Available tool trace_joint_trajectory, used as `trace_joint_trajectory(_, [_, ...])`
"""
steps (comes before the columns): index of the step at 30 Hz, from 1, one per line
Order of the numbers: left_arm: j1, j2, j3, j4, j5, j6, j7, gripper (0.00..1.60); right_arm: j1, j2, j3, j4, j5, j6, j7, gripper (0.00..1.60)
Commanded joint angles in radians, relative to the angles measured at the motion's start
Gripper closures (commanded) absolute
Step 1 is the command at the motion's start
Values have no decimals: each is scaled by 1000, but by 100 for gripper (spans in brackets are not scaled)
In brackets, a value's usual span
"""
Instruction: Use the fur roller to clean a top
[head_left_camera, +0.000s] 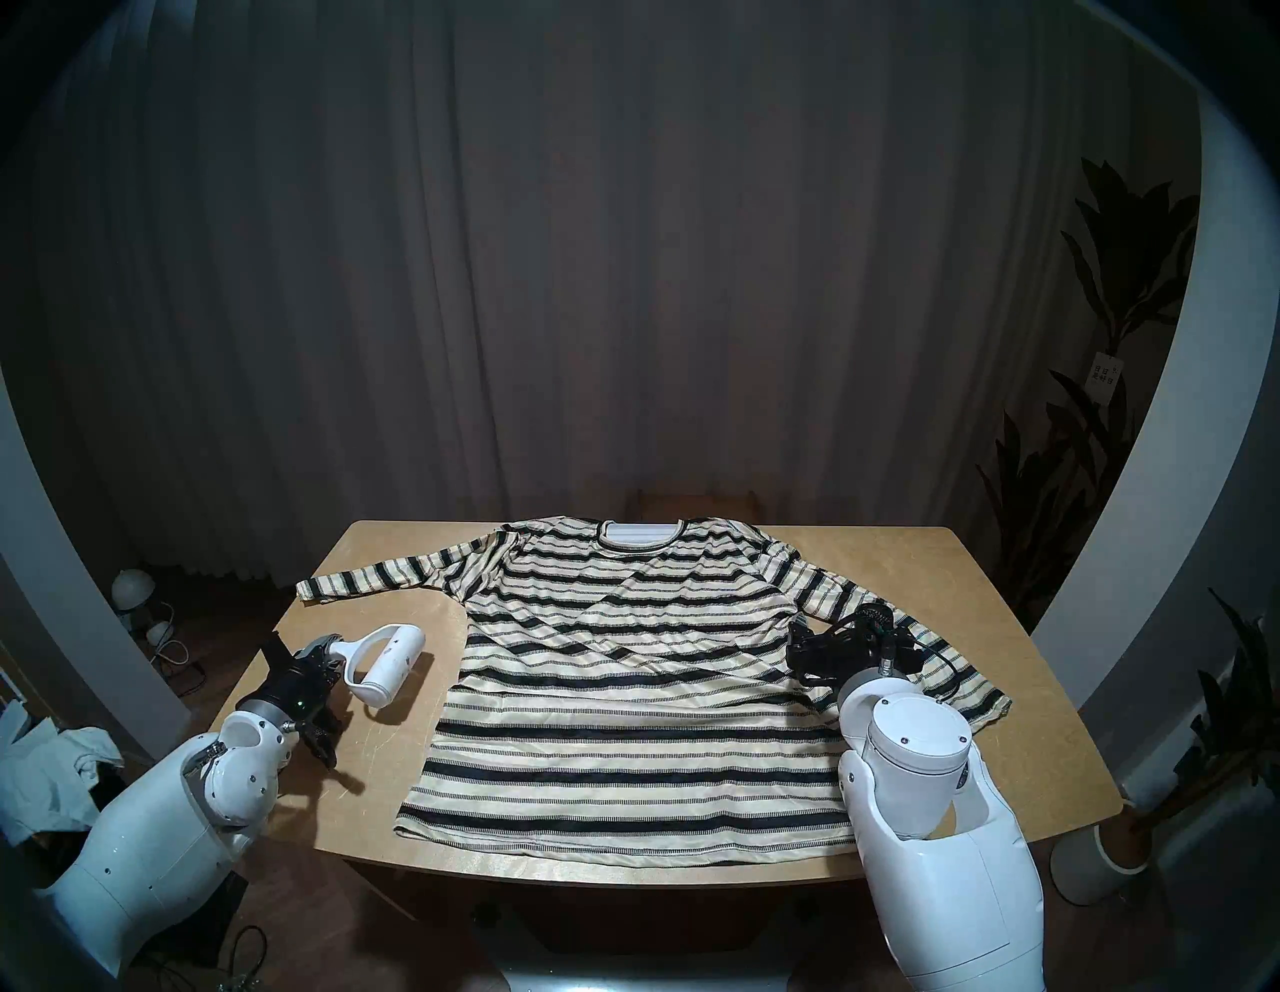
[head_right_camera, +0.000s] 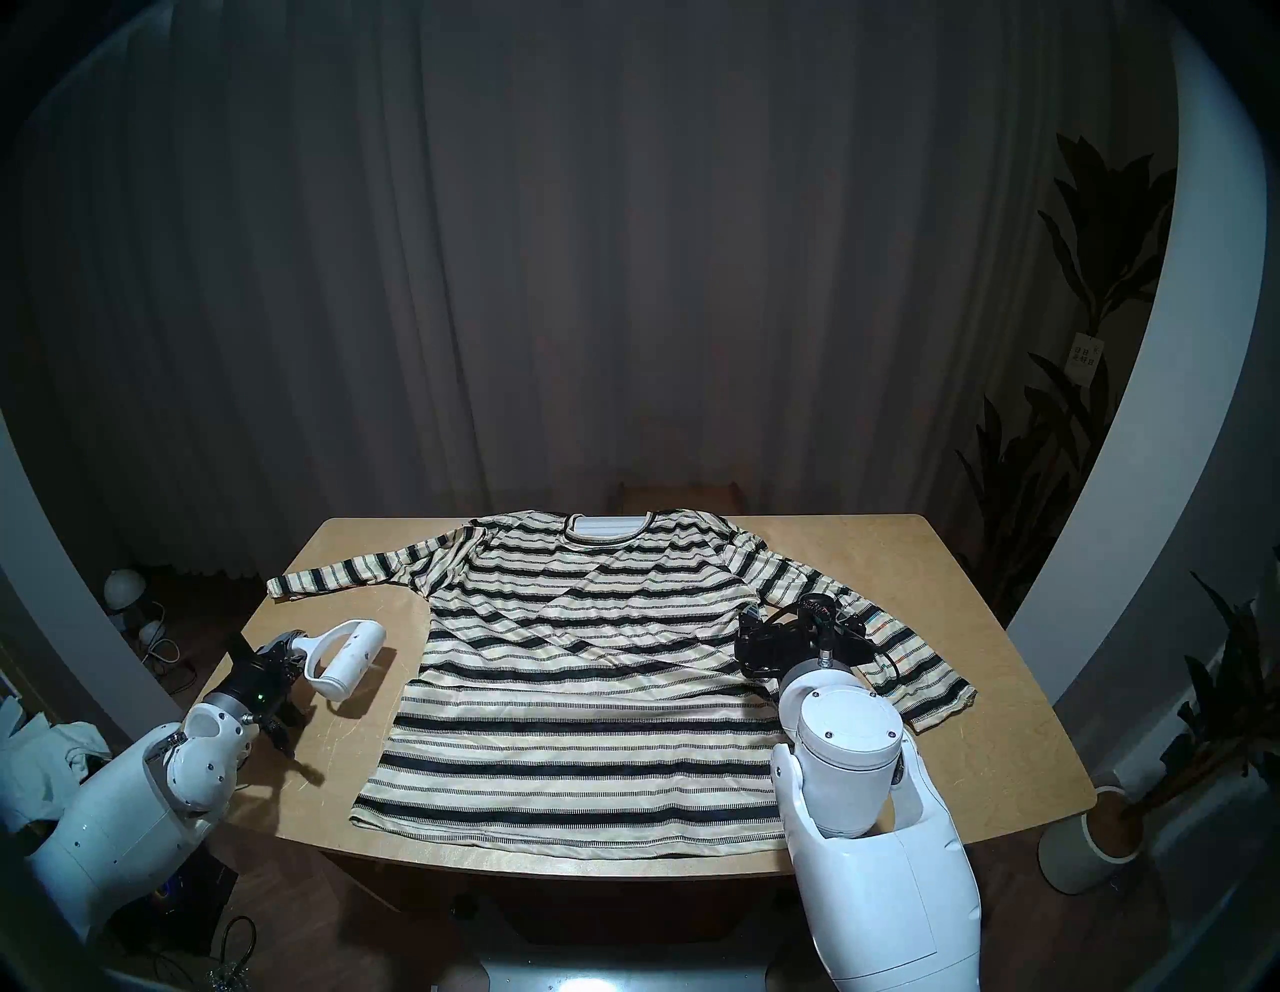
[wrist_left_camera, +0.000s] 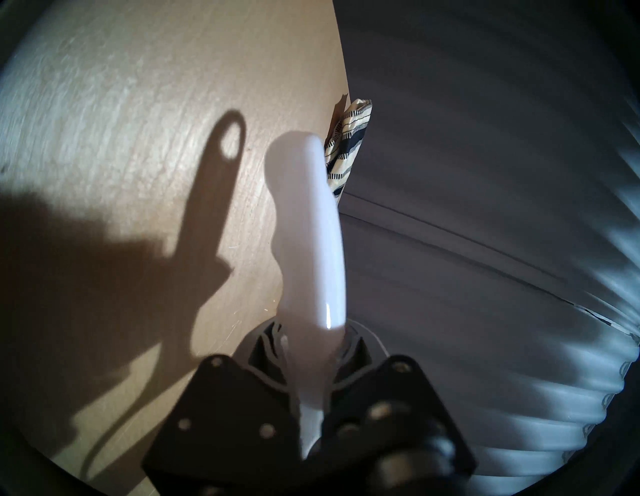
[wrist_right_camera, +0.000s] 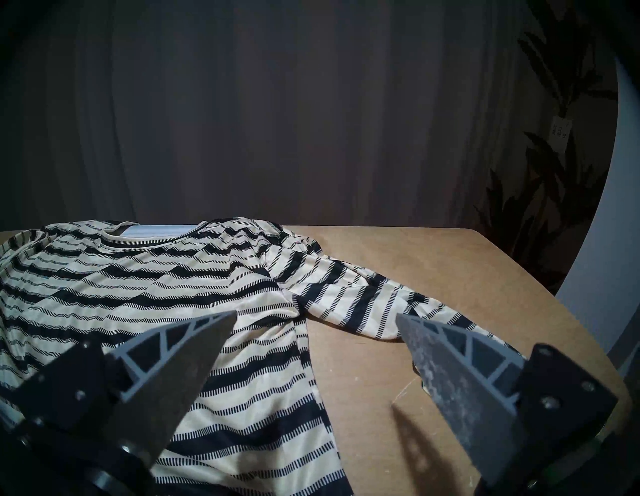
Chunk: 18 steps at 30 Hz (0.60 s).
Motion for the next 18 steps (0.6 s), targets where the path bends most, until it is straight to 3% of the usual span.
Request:
trace_joint_trajectory(1, [1, 23, -9, -6, -8, -72, 56, 143, 2, -7, -1, -25, 1, -14, -4, 0])
trace_joint_trajectory(2, [5, 27, -9, -13, -4, -86, 62, 160, 2, -7, -1, -24, 1, -14, -5, 0])
trace_joint_trajectory(5, [14, 41, -15, -37, -9, -132, 106, 147, 4, -8, -2, -23, 3, -15, -7, 0])
trace_joint_trajectory(12, [38, 89, -18, -105, -8, -217, 204, 154, 7, -15, -2, -16, 10, -20, -10, 0])
trace_joint_trajectory(13, [40, 94, -18, -112, -5, -226, 212, 142, 8, -16, -1, -15, 12, -21, -10, 0])
trace_joint_trajectory(14, [37, 103, -13, -119, -10, -243, 247, 120, 7, -16, 0, -13, 13, -22, -10, 0])
trace_joint_trajectory(15, [36, 103, -12, -121, -5, -249, 247, 87, 7, -17, 1, -11, 16, -23, -10, 0])
trace_joint_trajectory(16, [35, 103, -11, -123, 1, -253, 248, 80, 6, -16, 3, -10, 19, -25, -10, 0])
trace_joint_trajectory(18, [33, 109, -8, -126, 6, -257, 262, 83, 5, -14, 8, -7, 24, -29, -10, 0])
